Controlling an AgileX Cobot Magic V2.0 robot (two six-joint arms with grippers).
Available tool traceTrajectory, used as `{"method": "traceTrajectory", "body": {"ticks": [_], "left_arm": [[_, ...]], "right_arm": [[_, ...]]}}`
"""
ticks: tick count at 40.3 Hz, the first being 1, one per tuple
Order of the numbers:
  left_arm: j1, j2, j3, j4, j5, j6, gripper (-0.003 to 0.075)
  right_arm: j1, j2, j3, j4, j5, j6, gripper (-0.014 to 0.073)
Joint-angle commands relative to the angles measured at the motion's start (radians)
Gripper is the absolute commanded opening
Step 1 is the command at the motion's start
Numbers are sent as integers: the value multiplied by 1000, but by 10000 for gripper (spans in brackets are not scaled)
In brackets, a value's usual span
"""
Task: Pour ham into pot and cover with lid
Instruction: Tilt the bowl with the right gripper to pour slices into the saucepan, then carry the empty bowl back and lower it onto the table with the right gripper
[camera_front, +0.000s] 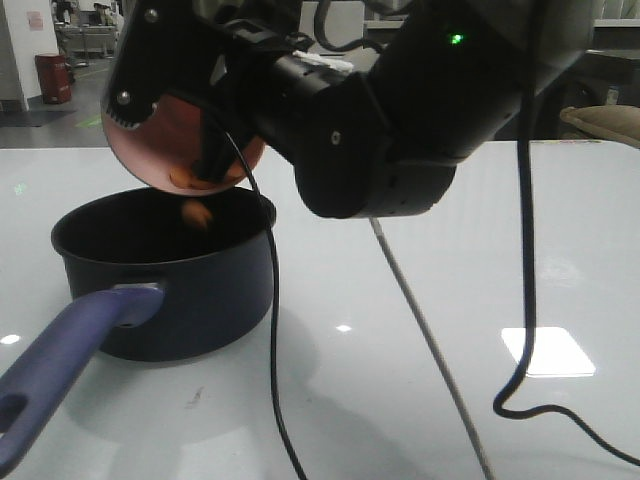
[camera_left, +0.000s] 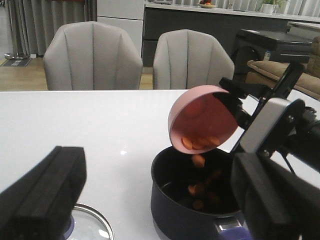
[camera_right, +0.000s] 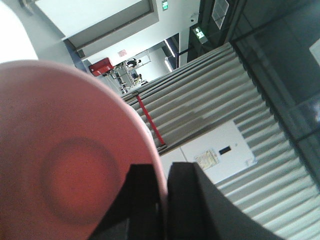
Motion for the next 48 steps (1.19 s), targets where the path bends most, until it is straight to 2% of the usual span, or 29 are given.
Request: {"method": "traceTrajectory", "body": {"ticks": [1, 5, 19, 22, 29, 33, 39, 43, 48], "left_arm": [[-7, 10, -28, -11, -76, -3, 638], [-7, 10, -28, -11, -76, -3, 638], [-7, 10, -28, -11, -76, -3, 638], [-7, 10, -28, -11, -76, -3, 638], [-7, 10, -28, -11, -76, -3, 638], [-7, 10, -28, -11, -76, -3, 638], [-7, 10, -28, -11, -76, -3, 638], [-7, 10, -28, -11, -76, -3, 638], [-7, 10, -28, -11, -76, -3, 638]], "right_arm": [[-1, -56, -7, -118, -175, -31, 137], [-1, -56, 0, -186, -175, -30, 137], [-1, -56, 0, -175, -175, -1, 137], [-1, -58, 0, -143, -175, 75, 137], [-3, -77, 0, 16, -152, 457, 137], [-6, -112, 0, 95, -41, 659, 137], [-26, -190, 0, 98, 248, 869, 137], [-45, -248, 0, 99, 435, 937, 137], [-75, -310, 0, 110, 659, 942, 137]]}}
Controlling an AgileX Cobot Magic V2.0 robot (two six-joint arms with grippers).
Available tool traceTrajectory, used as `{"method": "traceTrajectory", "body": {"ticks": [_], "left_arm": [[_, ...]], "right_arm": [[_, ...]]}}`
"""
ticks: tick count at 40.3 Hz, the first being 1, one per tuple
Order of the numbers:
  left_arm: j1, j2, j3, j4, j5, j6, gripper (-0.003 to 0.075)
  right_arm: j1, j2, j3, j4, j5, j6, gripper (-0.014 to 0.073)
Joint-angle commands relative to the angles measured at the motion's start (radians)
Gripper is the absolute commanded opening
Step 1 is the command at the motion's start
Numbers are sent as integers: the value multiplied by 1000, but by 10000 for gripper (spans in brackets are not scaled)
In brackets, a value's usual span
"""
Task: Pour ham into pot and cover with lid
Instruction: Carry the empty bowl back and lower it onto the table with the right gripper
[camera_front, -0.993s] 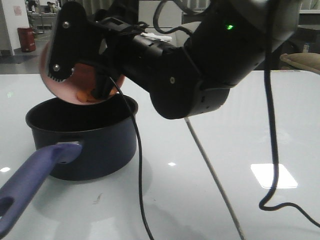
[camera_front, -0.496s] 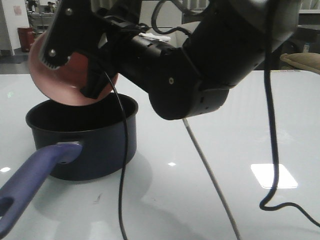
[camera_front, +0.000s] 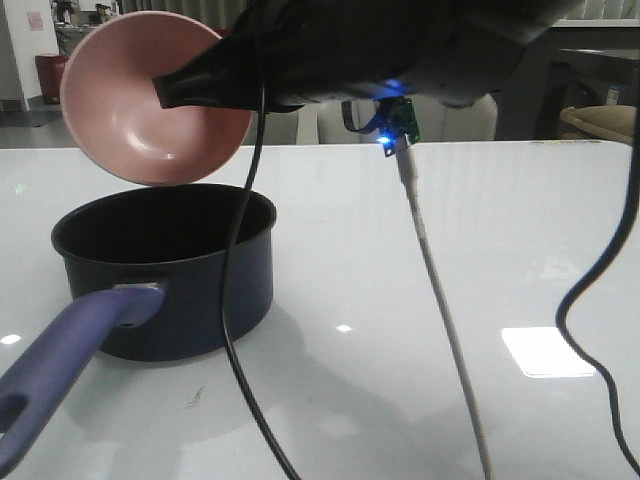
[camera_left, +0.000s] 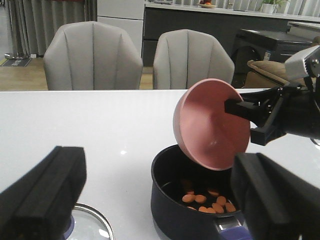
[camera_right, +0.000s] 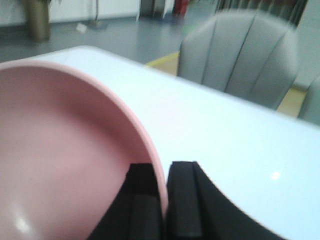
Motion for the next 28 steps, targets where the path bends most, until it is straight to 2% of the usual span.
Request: {"method": "traceTrajectory", "body": {"ticks": [1, 11, 28], "left_arm": [[-7, 10, -28, -11, -76, -3, 638], [-7, 10, -28, -11, -76, -3, 638], [-7, 10, -28, -11, -76, -3, 638]], "right_arm": [[-36, -111, -24, -6, 123, 23, 137], [-176, -242, -24, -6, 474, 21, 137], [-473, -290, -24, -32, 871, 7, 137]]}}
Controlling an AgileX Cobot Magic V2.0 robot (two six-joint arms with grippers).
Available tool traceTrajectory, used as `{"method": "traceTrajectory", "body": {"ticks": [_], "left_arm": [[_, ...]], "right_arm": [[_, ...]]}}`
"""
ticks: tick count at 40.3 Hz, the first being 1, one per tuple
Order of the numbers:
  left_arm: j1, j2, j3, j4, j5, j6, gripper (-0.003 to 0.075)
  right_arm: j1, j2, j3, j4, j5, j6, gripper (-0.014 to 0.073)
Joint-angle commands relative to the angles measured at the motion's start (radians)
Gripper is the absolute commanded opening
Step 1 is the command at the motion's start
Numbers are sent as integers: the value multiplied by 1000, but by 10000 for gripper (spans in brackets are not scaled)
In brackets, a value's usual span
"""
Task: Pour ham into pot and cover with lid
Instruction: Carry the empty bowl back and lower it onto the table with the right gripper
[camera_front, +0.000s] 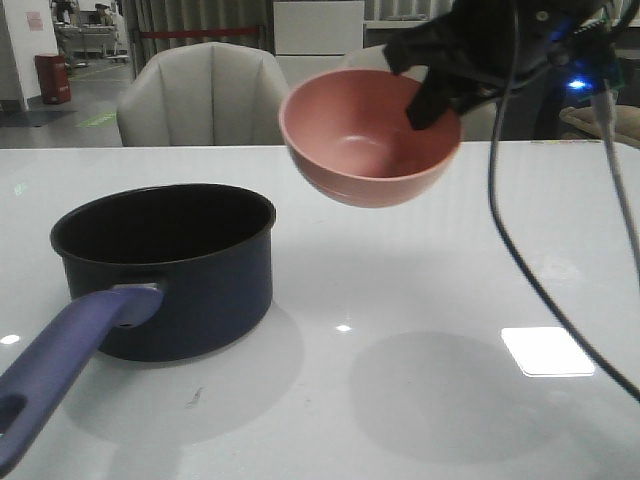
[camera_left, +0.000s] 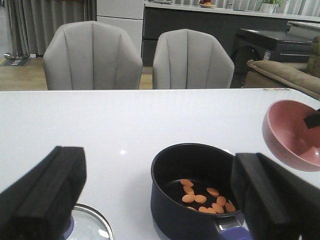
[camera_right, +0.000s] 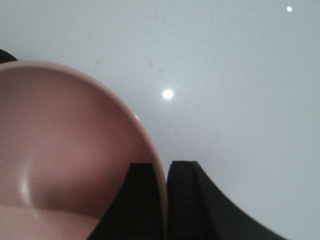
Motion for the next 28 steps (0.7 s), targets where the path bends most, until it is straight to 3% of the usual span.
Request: {"method": "traceTrajectory", "body": {"ticks": [1, 12, 28], "left_arm": [[-7, 10, -28, -11, -76, -3, 638], [-7, 10, -28, -11, -76, -3, 638], [-7, 10, -28, -11, -76, -3, 638]], "right_arm": [[-59, -52, -27, -22, 22, -11, 137], [-171, -32, -27, -81, 156, -11, 137], [-245, 109, -27, -80, 162, -3, 139]]}}
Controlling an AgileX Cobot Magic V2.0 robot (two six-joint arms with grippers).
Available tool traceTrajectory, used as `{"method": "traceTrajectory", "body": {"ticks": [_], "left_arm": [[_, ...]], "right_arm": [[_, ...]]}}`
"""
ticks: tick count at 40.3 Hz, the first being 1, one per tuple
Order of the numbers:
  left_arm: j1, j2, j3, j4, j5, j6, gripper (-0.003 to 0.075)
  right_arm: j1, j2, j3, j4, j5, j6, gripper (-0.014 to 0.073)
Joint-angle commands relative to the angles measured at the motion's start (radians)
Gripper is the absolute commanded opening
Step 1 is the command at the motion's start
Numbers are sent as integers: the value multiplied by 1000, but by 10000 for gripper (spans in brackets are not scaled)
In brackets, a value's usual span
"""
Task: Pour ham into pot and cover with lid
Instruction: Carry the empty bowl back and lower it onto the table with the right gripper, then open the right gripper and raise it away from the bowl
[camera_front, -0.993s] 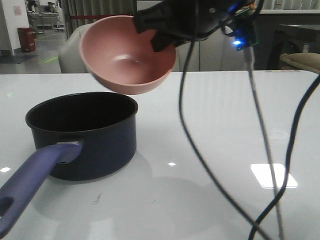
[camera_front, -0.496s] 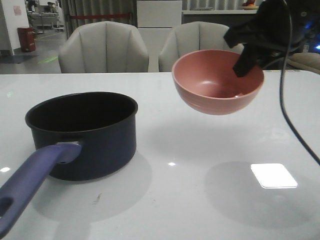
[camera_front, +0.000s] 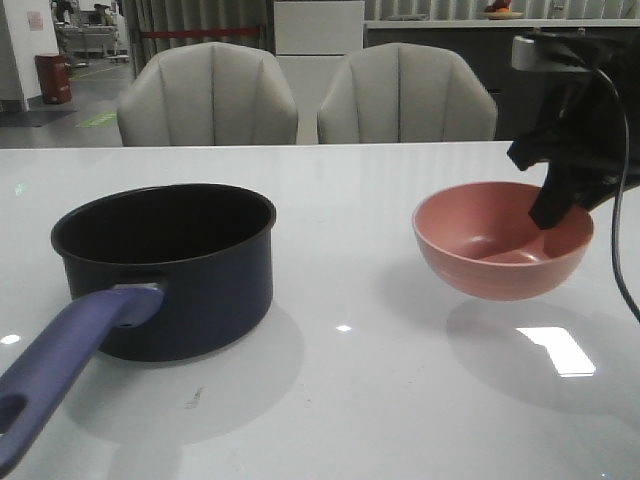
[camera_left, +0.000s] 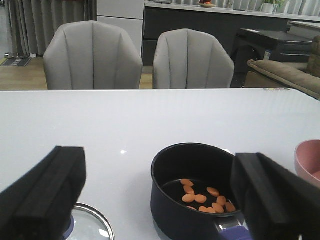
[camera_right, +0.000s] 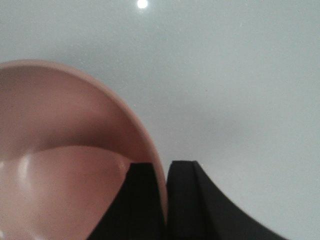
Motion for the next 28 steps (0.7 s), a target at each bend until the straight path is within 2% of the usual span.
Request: {"method": "traceTrajectory", "body": {"ticks": [1, 7, 14, 18, 28], "left_arm": [[-7, 10, -28, -11, -76, -3, 638], [-7, 10, -28, -11, -76, -3, 638], [-7, 10, -28, -11, -76, -3, 638], [-7, 10, -28, -11, -76, -3, 638], [-7, 10, -28, -11, -76, -3, 638]], "right_arm": [[-13, -16, -27, 2, -36, 0, 141], [-14, 3, -27, 2, -37, 0, 177], [-14, 3, -33, 0, -43, 0, 352], [-14, -12, -57, -22, -7, -1, 423], [-14, -169, -88, -41, 31, -4, 437]]}}
